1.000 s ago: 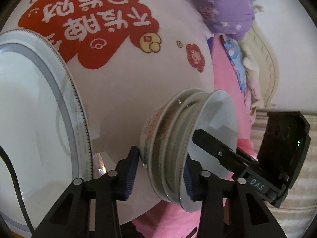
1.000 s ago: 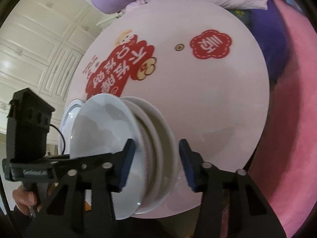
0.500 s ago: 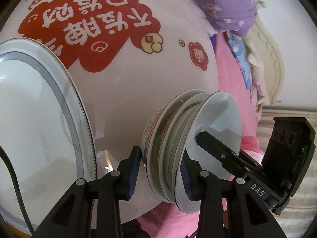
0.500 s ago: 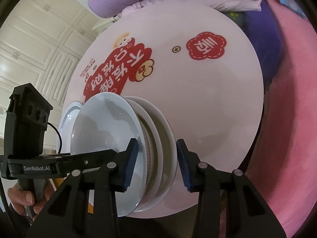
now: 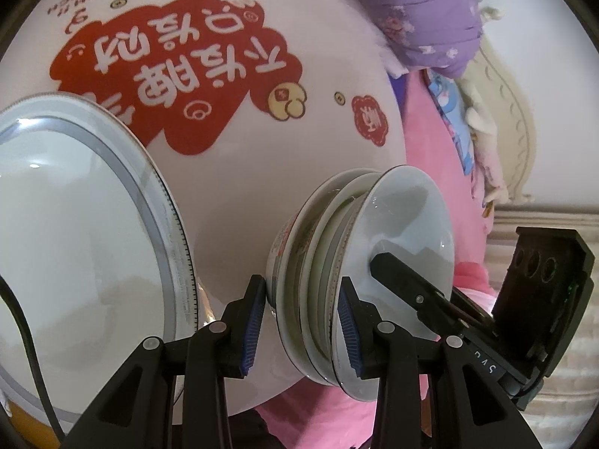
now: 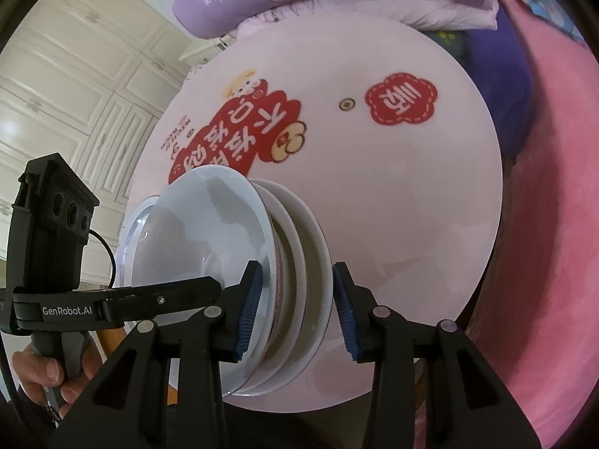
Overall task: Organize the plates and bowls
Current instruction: 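Carry the bowl stack with both tools onto the white plate stack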
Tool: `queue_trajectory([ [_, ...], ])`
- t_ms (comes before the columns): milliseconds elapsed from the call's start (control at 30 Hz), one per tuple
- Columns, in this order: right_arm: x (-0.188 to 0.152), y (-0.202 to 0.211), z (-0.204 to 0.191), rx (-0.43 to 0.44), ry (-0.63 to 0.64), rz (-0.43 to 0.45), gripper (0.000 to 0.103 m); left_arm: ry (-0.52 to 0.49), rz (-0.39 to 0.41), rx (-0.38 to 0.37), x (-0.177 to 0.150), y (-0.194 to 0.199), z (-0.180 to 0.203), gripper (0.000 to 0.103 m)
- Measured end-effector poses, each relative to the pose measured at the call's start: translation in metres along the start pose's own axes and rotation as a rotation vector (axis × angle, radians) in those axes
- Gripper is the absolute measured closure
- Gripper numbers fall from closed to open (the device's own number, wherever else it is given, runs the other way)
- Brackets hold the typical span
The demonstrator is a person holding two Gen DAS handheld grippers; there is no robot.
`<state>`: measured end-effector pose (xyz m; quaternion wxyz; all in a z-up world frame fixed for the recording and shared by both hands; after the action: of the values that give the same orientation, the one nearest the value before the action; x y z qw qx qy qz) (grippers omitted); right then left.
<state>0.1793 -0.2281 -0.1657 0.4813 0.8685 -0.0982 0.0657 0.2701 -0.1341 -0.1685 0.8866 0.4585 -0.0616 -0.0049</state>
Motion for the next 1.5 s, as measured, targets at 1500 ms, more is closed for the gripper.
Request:
queue_trajectory([
  [1500,-0.051,-0.069,-0.182,0.047,0.270,-0.175,0.064,0.203,0.153,0.077,-0.077,0.195,-0.131,0.068],
])
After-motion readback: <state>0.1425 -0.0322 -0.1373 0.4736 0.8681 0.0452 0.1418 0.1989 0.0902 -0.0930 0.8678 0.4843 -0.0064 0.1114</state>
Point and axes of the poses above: each gripper's, at about its wrist camera, not at the fingertips, and y roughly against the way its jaws point, z to its right, x to its top, the point moved 8 cm from there along -y, roughly the way its jaws point, and after that the axes turned 10 degrees about -y, right-handed, at the moved point
